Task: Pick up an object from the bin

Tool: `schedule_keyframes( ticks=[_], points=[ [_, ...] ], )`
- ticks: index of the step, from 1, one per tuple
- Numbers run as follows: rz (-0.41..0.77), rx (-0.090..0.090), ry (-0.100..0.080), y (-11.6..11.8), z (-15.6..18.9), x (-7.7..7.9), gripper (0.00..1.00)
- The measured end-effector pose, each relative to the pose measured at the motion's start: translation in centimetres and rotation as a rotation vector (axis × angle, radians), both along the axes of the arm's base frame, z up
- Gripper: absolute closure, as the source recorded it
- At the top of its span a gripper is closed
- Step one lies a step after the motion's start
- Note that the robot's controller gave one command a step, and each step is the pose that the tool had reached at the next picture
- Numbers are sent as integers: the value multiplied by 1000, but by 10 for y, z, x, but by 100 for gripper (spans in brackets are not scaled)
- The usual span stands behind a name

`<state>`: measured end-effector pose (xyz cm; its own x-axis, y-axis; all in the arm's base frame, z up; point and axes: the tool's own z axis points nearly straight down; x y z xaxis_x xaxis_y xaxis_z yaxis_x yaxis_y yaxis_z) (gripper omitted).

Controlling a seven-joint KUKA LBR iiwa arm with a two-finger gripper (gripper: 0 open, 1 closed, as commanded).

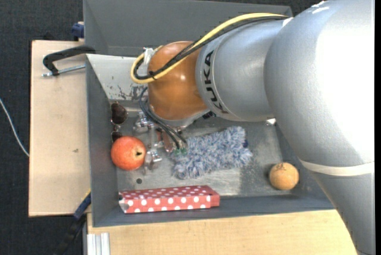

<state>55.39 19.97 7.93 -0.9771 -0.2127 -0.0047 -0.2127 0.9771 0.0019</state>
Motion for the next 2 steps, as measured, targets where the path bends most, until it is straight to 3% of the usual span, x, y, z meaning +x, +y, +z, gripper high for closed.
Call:
schedule_keyframes(
  ticks=[1, 2],
  points=[
    [53, -18, -7, 21, 2, -17, 100],
    [53, -17, -6, 21, 2, -17, 100]
  ],
)
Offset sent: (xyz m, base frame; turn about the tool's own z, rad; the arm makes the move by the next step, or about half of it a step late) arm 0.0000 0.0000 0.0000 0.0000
